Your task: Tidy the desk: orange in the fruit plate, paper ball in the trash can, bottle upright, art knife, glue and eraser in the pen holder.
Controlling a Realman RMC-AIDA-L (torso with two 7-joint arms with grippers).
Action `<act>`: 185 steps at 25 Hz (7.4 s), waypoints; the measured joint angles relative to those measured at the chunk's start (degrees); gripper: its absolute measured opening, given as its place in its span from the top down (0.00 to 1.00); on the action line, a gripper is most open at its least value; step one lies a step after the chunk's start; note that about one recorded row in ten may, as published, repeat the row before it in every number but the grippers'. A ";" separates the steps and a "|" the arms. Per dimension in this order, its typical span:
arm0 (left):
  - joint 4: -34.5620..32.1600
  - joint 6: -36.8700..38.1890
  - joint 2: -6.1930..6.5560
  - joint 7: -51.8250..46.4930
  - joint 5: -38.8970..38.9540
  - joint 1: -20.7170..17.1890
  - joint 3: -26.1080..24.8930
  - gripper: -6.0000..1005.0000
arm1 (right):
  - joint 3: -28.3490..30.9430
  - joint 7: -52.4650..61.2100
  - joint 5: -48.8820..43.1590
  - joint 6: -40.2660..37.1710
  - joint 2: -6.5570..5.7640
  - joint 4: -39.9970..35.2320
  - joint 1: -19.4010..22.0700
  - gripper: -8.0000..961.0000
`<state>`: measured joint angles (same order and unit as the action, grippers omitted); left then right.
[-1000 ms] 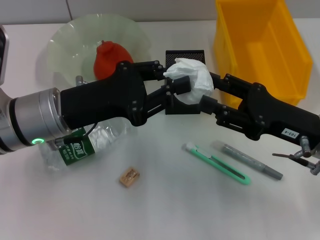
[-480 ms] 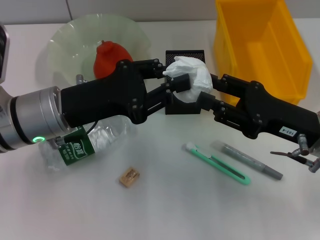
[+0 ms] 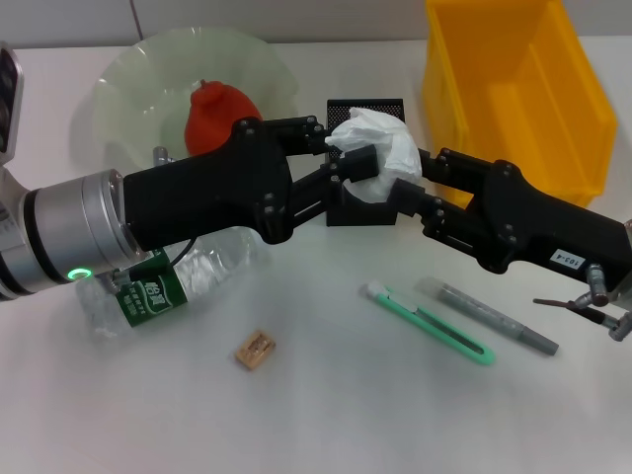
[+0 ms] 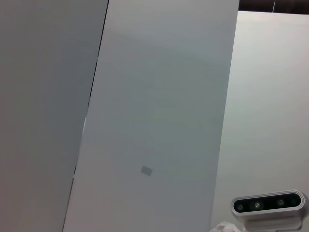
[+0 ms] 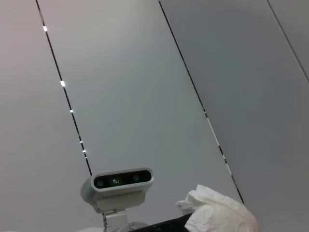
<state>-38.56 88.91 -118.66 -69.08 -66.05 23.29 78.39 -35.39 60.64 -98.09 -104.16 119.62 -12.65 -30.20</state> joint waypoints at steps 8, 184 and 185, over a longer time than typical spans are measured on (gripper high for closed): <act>0.00 0.19 0.00 1.05 -0.04 -0.10 0.18 0.66 | -0.04 0.00 0.00 -0.01 0.00 0.10 0.14 0.52; -26.59 -12.49 -0.44 -66.61 -84.19 16.51 12.12 0.37 | -5.93 -18.80 1.59 11.07 -0.04 4.76 8.39 0.30; -26.40 -12.64 -0.44 -66.61 -84.24 16.54 12.26 0.37 | -5.92 -18.80 1.59 11.07 -0.04 4.79 8.42 0.30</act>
<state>-64.96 76.28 -119.09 -135.68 -150.29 39.83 90.65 -41.31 41.84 -96.50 -93.08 119.58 -7.86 -21.78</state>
